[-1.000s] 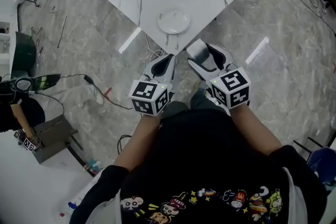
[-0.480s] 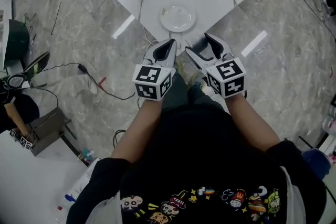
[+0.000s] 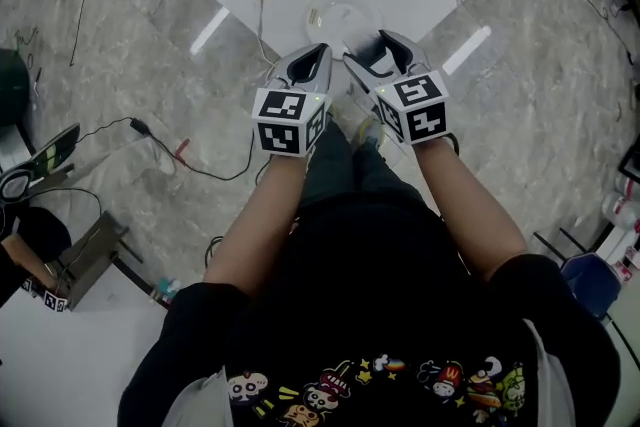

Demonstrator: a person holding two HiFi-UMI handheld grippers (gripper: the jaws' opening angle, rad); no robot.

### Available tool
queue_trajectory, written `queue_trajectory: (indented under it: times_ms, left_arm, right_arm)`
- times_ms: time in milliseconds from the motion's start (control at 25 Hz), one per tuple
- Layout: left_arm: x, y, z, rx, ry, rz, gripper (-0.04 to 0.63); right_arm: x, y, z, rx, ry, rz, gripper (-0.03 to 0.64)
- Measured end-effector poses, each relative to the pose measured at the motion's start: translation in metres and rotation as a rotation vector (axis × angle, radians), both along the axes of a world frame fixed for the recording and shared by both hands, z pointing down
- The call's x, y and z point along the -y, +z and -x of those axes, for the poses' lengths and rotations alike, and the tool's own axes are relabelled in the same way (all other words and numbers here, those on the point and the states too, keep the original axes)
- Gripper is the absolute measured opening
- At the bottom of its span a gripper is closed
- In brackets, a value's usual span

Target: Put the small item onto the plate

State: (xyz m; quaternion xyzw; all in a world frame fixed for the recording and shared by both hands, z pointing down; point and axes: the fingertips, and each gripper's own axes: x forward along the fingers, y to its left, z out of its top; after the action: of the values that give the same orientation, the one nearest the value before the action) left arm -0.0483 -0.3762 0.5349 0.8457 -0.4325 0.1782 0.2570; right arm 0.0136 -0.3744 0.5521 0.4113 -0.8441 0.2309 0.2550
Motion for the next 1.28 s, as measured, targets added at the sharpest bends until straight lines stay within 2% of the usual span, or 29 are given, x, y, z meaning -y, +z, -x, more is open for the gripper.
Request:
queue_trajectory:
  times_ms: [600,1280]
  left_arm:
    - [0.034,0.034,0.017,-0.015,-0.009,0.055,0.0]
    - [0.037,0.039,0.026,-0.019,-0.026,0.067,0.0]
  right_arm:
    - [0.055,0.065,0.023,-0.145,-0.042,0.056,0.334]
    - [0.063,0.081,0.033,-0.223,-0.092,0.095,0.334]
